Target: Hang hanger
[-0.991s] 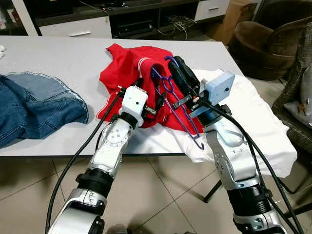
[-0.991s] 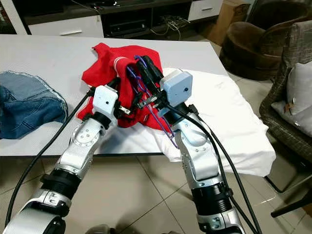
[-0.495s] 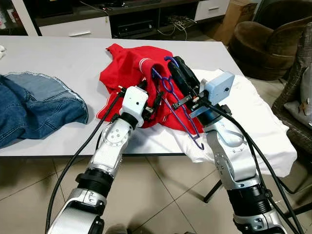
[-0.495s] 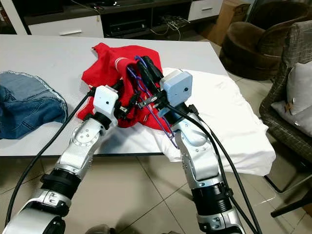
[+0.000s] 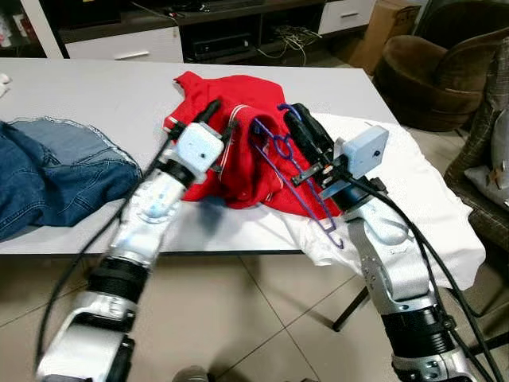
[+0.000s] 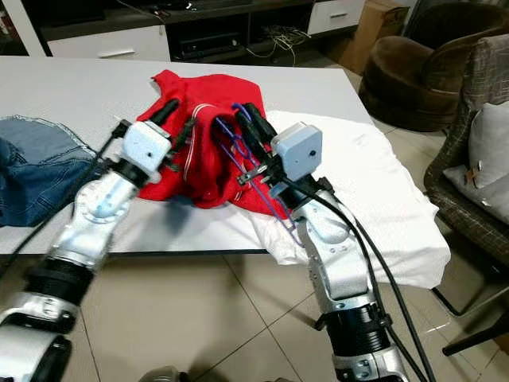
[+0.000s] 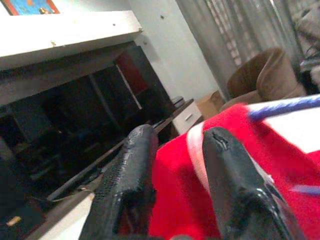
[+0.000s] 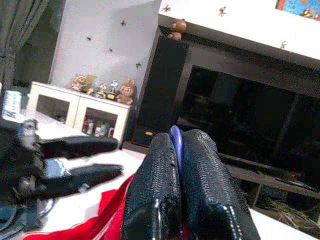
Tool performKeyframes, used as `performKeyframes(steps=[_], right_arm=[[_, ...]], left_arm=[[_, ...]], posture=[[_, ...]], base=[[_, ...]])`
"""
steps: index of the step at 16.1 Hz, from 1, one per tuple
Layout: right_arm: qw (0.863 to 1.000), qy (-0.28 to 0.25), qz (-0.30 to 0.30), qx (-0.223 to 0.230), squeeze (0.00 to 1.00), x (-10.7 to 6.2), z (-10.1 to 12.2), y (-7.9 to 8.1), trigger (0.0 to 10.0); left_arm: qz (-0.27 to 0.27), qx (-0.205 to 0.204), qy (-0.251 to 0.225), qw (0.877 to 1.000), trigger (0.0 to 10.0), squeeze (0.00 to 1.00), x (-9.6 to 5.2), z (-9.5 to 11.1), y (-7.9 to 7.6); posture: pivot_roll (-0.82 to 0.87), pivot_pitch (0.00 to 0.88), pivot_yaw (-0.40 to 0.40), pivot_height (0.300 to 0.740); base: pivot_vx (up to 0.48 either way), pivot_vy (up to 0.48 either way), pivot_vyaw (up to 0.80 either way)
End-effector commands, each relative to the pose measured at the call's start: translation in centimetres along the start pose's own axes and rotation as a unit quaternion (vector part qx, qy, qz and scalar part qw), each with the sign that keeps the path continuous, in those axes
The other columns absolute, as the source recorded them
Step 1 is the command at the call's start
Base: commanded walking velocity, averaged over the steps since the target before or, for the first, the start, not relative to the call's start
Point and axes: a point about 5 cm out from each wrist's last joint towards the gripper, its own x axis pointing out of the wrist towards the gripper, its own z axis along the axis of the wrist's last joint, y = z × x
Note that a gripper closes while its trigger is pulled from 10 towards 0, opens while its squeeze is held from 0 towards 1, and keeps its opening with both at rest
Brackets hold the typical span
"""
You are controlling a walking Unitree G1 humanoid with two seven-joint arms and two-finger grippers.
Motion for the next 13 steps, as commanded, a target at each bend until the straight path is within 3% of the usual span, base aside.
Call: performKeyframes(steps=[1, 8, 9, 10, 11, 13], right_arm=[[1.0, -0.005, -0.006, -0.002, 0.0, 0.2, 0.4, -0.7, 10.0], [0.997, -0.012, 0.077, -0.012, 0.0, 0.1, 1.4, 0.4, 10.0], [0.995, -0.014, 0.096, -0.013, 0.0, 0.0, 1.7, 0.7, 10.0], [0.994, -0.016, 0.11, -0.013, 0.0, 0.0, 1.9, 0.9, 10.0], [0.993, -0.018, 0.118, -0.018, 0.0, -0.1, 2.1, 0.9, 10.0], [0.991, -0.016, 0.125, -0.036, 0.0, -0.1, 2.2, 0.4, 10.0]], left_arm=[[0.009, 0.013, -0.019, 1.0, 0.0, 0.0, 0.6, 0.8, 0.8], [-0.029, 0.009, -0.05, 0.998, 0.0, 0.0, 0.3, 1.1, 1.4], [-0.07, 0.005, -0.052, 0.996, 1.5, 0.0, 0.0, 1.0, 0.9], [-0.114, 0.002, -0.049, 0.992, 4.9, 0.0, -0.3, 0.9, 0.4], [-0.156, 0.009, -0.046, 0.987, 10.0, 0.0, -0.8, 0.6, -0.1], [-0.202, 0.001, -0.042, 0.979, 10.0, 0.0, -1.7, 0.3, 0.2]], posture=[[0.08, 0.01, -0.01, 0.74], [0.09, 0.011, -0.018, 0.74], [0.09, 0.01, -0.022, 0.74], [0.09, 0.01, -0.022, 0.74], [0.09, 0.008, -0.024, 0.74], [0.08, 0.007, -0.025, 0.74]], base=[[0.0, 0.0, 0.0], [0.0, 0.0, 0.0], [0.0, 0.0, 0.0], [0.0, 0.0, 0.0], [0.0, 0.0, 0.0], [0.0, 0.0, 0.0]])
